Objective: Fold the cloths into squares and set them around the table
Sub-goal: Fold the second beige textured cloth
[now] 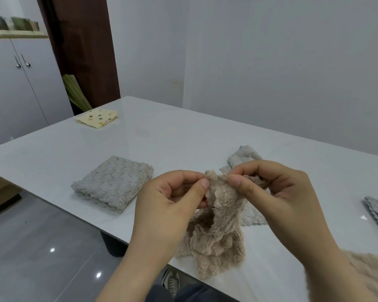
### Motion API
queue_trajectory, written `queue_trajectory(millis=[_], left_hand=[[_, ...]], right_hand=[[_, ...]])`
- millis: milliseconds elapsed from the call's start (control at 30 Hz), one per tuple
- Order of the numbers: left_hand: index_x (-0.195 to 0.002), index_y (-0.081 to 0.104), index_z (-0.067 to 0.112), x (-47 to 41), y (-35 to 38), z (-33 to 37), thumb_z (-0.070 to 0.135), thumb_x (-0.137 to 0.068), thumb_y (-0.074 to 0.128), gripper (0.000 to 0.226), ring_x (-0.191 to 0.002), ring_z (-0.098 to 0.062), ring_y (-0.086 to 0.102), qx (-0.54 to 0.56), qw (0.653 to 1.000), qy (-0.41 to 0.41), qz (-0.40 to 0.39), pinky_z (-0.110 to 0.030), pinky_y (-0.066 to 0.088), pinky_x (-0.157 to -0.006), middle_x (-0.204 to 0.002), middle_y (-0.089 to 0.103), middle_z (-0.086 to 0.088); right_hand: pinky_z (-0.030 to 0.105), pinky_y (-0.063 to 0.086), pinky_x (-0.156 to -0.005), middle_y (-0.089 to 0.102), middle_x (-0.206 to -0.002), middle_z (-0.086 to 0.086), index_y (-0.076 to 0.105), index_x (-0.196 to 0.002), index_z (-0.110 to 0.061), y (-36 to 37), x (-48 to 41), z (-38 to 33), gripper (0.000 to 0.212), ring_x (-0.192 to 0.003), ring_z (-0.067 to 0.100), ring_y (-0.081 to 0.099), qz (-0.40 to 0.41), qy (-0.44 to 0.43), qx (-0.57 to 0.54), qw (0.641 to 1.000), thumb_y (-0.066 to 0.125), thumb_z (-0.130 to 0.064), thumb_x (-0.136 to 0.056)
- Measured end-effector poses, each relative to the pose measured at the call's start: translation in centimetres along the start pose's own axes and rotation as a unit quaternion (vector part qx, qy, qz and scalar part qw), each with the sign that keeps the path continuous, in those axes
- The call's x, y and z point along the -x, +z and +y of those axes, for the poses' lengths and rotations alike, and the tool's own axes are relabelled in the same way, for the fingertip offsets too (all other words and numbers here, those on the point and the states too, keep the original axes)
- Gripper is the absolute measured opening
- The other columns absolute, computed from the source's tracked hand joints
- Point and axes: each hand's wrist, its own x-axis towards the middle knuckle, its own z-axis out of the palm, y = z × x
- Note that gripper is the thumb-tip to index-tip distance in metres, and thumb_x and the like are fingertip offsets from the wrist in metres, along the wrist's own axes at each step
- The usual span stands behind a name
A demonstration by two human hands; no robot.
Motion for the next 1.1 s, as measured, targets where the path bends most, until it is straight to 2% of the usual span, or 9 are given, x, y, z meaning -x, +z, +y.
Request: queue_trajectory(millis=[167,267,400,500,567,667,833,1000,1100], left_hand=[[-0.077,0.075,0.009,0.3,0.3,-0.3,0.006,-0.08,0.068,0.009,-0.065,-0.017,0.071,-0.003,0.999,-0.006,-0.034,-0.021,0.056,-0.06,-0.07,0.074,-0.008],[-0.079,0.076,0.011,0.5,0.3,-0.6,0.007,-0.08,0.068,0.009,-0.07,-0.02,0.073,-0.011,0.999,-0.001,-0.048,-0.025,0.058,-0.064,-0.073,0.075,-0.007],[-0.079,0.077,0.013,0.8,0.3,-0.7,0.007,-0.082,0.068,0.011,-0.072,-0.019,0.073,-0.03,0.997,0.017,-0.062,-0.029,0.059,-0.068,-0.075,0.075,-0.005],[-0.077,0.077,0.019,1.1,0.3,-0.6,0.013,-0.082,0.068,0.011,-0.068,-0.012,0.071,-0.052,0.996,0.037,-0.066,-0.022,0.057,-0.065,-0.072,0.075,0.002],[-0.077,0.077,0.022,1.2,0.4,-0.5,0.022,-0.078,0.074,0.003,-0.067,-0.01,0.071,-0.049,0.996,0.034,-0.063,-0.021,0.056,-0.063,-0.072,0.075,0.004],[-0.08,0.077,0.023,1.2,0.4,-0.8,0.021,-0.074,0.077,0.006,-0.07,-0.016,0.071,-0.071,0.995,0.037,-0.052,-0.028,0.058,-0.066,-0.074,0.075,0.001],[-0.077,0.076,0.026,1.0,0.3,-0.7,0.026,-0.075,0.07,0.007,-0.067,-0.02,0.071,-0.106,0.992,0.064,-0.037,-0.041,0.059,-0.066,-0.071,0.074,0.002],[-0.073,0.076,0.022,0.7,0.1,-0.5,0.018,-0.079,0.073,0.008,-0.063,-0.018,0.068,-0.108,0.991,0.075,-0.02,-0.033,0.058,-0.062,-0.067,0.072,0.001],[-0.069,0.076,0.02,0.3,-0.1,-0.3,0.01,-0.079,0.07,0.015,-0.061,-0.018,0.066,-0.118,0.99,0.082,-0.002,-0.034,0.057,-0.061,-0.064,0.071,0.0]], right_hand=[[0.017,0.046,-0.06,0.069,-0.066,-0.004,0.074,-0.073,-0.026,0.2,0.3,0.5,0.008,-0.061,0.005,0.058,0.006,0.02,-0.002,1.0,0.071,-0.033,-0.071],[0.019,0.047,-0.06,0.07,-0.067,-0.004,0.074,-0.072,-0.026,0.1,0.6,0.8,0.003,-0.062,0.006,0.059,0.011,0.021,0.005,1.0,0.073,-0.026,-0.075],[0.017,0.047,-0.06,0.069,-0.067,-0.005,0.073,-0.071,-0.025,0.1,0.8,1.1,0.008,-0.062,0.004,0.059,0.014,0.026,0.004,1.0,0.075,-0.02,-0.077],[0.017,0.047,-0.06,0.069,-0.066,-0.006,0.073,-0.071,-0.025,0.1,0.9,1.2,0.009,-0.062,0.003,0.059,0.018,0.025,0.006,0.999,0.075,-0.018,-0.077],[0.017,0.047,-0.061,0.069,-0.067,-0.006,0.073,-0.072,-0.026,0.1,0.9,1.4,0.01,-0.064,0.004,0.059,0.018,0.025,0.012,0.999,0.075,-0.018,-0.078],[0.016,0.048,-0.063,0.07,-0.07,-0.007,0.073,-0.072,-0.026,0.1,0.9,1.4,0.012,-0.066,0.004,0.062,0.015,0.02,0.016,1.0,0.075,-0.017,-0.079],[0.021,0.049,-0.064,0.071,-0.07,-0.007,0.074,-0.074,-0.027,0.0,0.8,1.2,0.002,-0.067,0.01,0.063,0.013,0.014,0.019,1.0,0.073,-0.029,-0.074],[0.011,0.043,-0.068,0.069,-0.074,-0.015,0.074,-0.076,-0.031,-0.8,0.3,1.4,0.006,-0.074,0.007,0.061,-0.022,-0.013,0.079,0.997,0.077,-0.036,-0.077],[0.014,0.041,-0.07,0.065,-0.075,-0.013,0.072,-0.074,-0.032,-1.6,-0.3,1.6,0.013,-0.079,0.012,0.059,-0.051,-0.06,0.156,0.985,0.072,-0.045,-0.076]])
